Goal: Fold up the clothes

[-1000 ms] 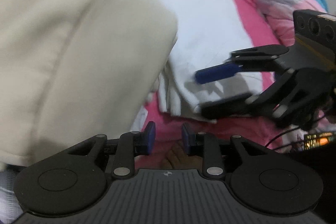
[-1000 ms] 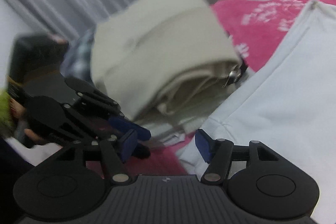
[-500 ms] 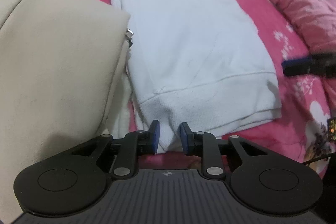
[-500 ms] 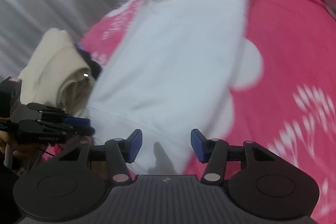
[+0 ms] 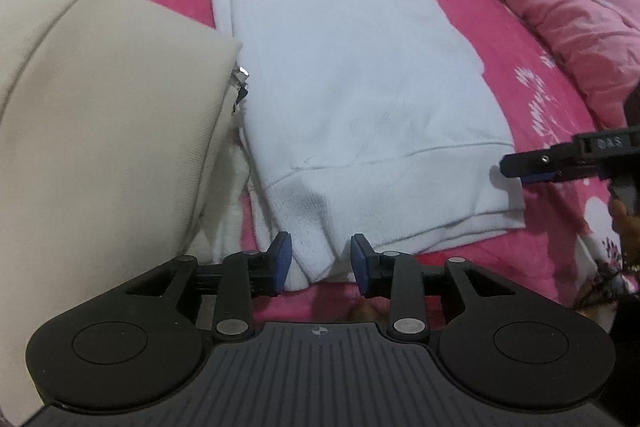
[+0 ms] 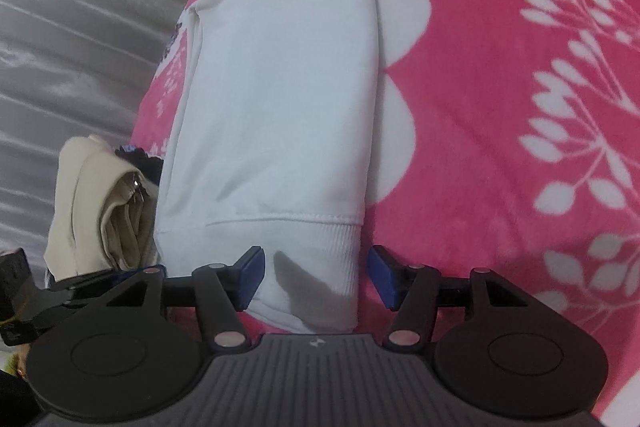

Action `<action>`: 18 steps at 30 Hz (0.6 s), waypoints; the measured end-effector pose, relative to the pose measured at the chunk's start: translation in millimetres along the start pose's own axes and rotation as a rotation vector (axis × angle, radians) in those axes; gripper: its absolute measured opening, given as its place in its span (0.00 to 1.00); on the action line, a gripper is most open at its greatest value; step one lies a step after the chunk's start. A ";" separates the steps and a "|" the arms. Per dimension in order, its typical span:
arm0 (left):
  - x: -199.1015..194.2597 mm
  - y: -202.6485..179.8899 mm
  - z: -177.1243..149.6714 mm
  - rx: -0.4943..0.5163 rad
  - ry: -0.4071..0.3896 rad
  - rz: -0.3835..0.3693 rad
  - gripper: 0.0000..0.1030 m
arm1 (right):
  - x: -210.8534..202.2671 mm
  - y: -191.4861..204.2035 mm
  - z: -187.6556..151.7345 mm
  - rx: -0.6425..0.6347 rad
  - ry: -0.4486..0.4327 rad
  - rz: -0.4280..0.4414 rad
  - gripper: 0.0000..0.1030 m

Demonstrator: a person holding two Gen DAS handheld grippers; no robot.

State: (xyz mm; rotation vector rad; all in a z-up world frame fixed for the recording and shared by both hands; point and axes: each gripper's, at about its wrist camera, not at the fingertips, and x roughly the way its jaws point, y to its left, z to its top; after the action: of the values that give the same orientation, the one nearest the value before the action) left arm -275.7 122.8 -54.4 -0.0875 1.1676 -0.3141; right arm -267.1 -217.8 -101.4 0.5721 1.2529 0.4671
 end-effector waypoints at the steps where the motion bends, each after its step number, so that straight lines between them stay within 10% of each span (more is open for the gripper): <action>1: 1.2 3.0 0.4 -0.018 0.001 -0.005 0.27 | 0.3 -1.2 -1.2 0.008 -0.004 0.006 0.58; 5: 2.4 14.9 2.6 -0.101 -0.001 -0.026 0.05 | 1.0 -1.2 -6.5 -0.006 -0.025 0.006 0.49; 9: -13.7 19.7 7.0 -0.143 0.001 -0.030 0.01 | -4.9 6.2 -6.6 -0.047 -0.012 -0.003 0.09; 18: -3.4 19.0 -3.1 -0.040 0.070 0.089 0.01 | 11.4 8.3 -13.6 -0.143 0.057 -0.085 0.12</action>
State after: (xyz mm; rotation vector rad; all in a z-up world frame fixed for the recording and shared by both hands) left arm -276.0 142.2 -56.9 -0.0593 1.2433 -0.2163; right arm -277.6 -202.4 -107.5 0.3851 1.2812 0.4998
